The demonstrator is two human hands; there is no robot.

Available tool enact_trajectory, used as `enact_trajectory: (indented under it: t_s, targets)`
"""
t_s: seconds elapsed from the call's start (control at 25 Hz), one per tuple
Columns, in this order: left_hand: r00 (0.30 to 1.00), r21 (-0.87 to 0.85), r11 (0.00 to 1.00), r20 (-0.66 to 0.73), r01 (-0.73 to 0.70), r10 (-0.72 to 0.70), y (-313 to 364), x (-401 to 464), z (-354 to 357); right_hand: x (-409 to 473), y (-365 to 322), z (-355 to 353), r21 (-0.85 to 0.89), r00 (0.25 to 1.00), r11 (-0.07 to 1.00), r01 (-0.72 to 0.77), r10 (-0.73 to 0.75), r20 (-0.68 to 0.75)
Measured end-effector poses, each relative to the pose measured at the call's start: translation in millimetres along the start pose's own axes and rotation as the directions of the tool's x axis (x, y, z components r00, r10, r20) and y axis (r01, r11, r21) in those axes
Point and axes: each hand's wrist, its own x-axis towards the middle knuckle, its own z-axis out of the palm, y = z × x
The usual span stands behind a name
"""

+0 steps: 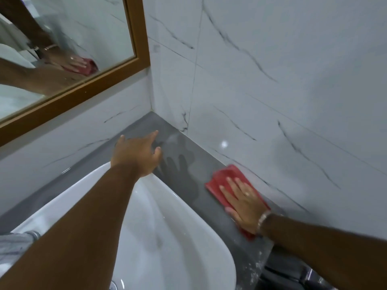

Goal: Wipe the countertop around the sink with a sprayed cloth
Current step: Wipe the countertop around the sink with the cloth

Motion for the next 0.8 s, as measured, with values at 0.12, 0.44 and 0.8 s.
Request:
enact_trajectory:
  t_s: [0.12, 0.44, 0.8]
  targets:
    - [1.000, -0.016, 1.000, 0.007, 0.009, -0.009, -3, 1, 2, 116, -37, -23, 0.112, 1.000, 0.994, 0.004, -0.005, 0.009]
    - [1.000, -0.006, 1.000, 0.015, 0.026, -0.026, -3, 1, 2, 177, -52, -53, 0.179, 0.999, 0.983, -0.042, 0.036, 0.034]
    - [0.999, -0.019, 0.999, 0.025, 0.046, -0.046, 1, 2, -2, -54, 38, 12, -0.028, 1.000, 1.000, 0.011, -0.011, -0.024]
